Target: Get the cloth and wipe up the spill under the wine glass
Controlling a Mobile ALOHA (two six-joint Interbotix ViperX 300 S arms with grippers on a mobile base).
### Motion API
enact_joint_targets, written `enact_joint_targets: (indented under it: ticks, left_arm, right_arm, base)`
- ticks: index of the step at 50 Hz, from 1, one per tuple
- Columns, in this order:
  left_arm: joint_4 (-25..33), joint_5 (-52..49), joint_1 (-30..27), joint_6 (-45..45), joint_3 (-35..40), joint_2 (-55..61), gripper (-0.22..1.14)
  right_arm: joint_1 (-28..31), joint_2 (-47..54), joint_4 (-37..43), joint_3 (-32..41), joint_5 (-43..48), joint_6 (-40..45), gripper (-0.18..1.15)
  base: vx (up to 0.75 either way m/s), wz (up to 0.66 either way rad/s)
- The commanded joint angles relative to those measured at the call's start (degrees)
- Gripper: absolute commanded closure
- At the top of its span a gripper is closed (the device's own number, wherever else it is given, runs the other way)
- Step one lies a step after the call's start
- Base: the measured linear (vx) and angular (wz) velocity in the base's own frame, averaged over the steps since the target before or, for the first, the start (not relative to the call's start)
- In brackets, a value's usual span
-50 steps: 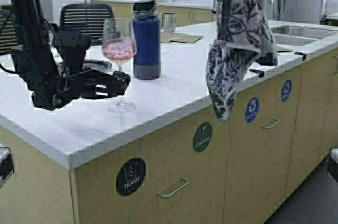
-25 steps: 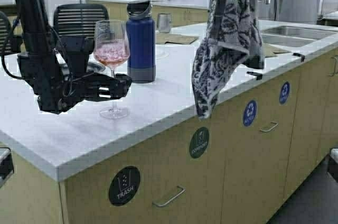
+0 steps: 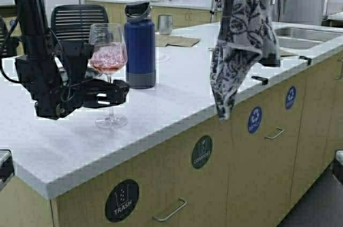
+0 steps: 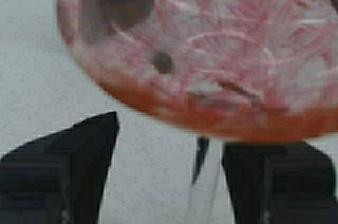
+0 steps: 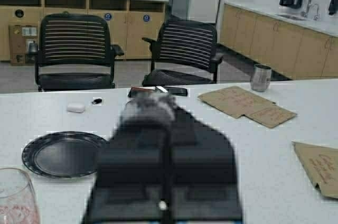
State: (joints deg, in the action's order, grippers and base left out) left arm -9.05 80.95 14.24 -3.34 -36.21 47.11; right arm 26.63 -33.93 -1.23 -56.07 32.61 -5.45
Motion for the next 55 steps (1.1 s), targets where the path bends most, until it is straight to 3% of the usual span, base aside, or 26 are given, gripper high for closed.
enact_joint_targets:
  ticks: [1, 8, 14, 31, 55]
  left_arm:
    - [-0.2, 2.5, 0.2, -0.1, -1.8, -2.0, 0.21]
    - [-0.4, 5.4, 0.4, -0.3, -4.3, -2.5, 0.47]
    - [-0.4, 6.8, 0.4, -0.3, -6.1, -3.8, 0.58]
    - [-2.3, 5.9, 3.0, -3.2, -12.0, -16.1, 0.59]
    - [-2.7, -7.6, 4.7, -11.3, -18.5, -40.0, 0.59]
  right_arm:
    - [0.0, -0.4, -0.1, 0.7, 0.8, 0.3, 0.91]
    - [0.0, -0.4, 0.0, 0.4, 0.8, 0.4, 0.91]
    - [0.0, 0.1, -0.1, 0.4, 0.8, 0.3, 0.91]
    - [0.0, 10.7, 0.2, 9.0, 0.6, 0.8, 0.91]
    - [0.0, 33.7, 0.3, 26.5, 0.8, 2.1, 0.91]
  base:
    - [0.07, 0.00]
    - [0.06, 0.00]
    - [0.04, 0.01]
    - [0.02, 0.02]
    - [0.01, 0.01]
